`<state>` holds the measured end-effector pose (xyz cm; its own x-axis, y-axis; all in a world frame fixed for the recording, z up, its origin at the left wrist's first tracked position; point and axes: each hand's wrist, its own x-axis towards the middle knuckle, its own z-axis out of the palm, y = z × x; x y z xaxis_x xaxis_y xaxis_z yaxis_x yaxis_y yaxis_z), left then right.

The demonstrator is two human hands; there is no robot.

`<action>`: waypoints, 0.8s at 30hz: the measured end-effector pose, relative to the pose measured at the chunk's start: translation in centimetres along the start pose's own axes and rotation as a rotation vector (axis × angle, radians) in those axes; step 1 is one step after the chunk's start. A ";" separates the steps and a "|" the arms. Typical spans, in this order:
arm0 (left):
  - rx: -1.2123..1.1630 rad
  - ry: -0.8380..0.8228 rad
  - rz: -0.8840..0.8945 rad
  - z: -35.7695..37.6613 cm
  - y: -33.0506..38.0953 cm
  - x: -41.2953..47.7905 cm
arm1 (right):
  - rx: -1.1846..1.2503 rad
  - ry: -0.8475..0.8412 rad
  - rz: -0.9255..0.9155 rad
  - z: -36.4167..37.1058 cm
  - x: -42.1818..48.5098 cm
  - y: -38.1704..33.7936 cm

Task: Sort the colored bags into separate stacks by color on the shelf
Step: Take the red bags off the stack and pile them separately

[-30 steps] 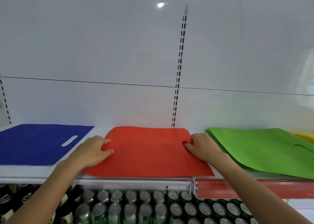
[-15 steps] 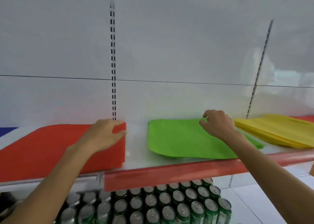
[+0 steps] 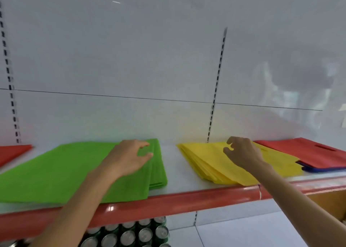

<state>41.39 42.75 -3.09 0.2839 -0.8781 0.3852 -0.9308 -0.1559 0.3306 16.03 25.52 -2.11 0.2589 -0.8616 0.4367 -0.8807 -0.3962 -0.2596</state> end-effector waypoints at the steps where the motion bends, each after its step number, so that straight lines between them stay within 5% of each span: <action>1: 0.007 -0.001 0.018 0.4 1.4 0.9 | 0.004 0.014 0.000 -0.3 0.6 1.3; 17: -0.041 0.030 0.118 12.6 27.7 12.0 | 0.011 0.093 -0.023 -4.2 10.8 29.3; 24: -0.123 -0.006 0.030 22.0 40.3 17.0 | -0.002 0.025 -0.057 -5.4 16.7 43.4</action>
<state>3.67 11.57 -2.22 0.2545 -0.8844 0.3913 -0.9037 -0.0733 0.4219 -20.01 -4.31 -1.41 0.2986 -0.8294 0.4723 -0.8654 -0.4439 -0.2324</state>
